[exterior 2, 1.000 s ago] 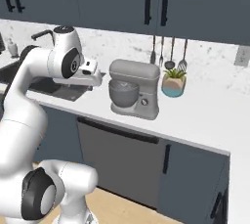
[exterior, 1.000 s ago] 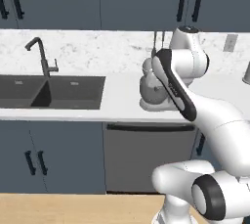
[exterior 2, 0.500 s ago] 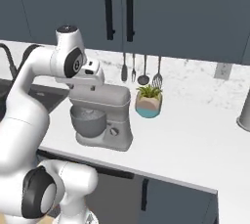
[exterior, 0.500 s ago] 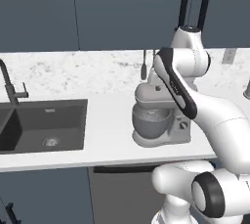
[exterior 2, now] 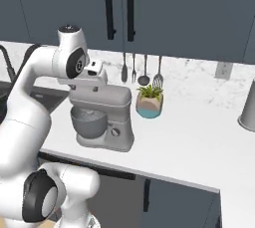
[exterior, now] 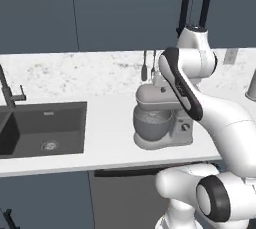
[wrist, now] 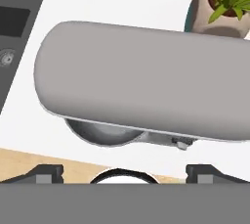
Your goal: Navigate to the dishwasher.
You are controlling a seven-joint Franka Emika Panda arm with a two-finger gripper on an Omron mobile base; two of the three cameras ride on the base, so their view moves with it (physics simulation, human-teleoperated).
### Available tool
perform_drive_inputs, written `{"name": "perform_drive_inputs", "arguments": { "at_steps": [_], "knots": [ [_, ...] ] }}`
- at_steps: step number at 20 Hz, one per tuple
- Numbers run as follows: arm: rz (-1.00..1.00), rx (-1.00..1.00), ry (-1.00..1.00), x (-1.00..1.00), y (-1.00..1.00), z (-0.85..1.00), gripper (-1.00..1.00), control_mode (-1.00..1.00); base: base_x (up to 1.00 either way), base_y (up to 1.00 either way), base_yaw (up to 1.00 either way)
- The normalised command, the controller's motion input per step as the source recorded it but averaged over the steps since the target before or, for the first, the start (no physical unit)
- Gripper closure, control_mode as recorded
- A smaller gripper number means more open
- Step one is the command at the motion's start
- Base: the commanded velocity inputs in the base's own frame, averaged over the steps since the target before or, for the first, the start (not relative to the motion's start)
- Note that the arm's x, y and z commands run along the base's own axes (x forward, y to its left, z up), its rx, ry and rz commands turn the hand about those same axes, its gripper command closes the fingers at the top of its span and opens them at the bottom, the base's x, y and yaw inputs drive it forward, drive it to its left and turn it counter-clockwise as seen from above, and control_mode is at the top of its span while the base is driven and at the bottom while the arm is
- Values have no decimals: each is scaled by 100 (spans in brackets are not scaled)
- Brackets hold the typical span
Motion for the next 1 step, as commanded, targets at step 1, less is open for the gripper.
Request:
{"name": "perform_drive_inputs", "arguments": {
  "at_steps": [1],
  "knots": [
    [0, 0, 0, 0, 0, 0, -100, 100, 0, 26, -3]
  ]
}}
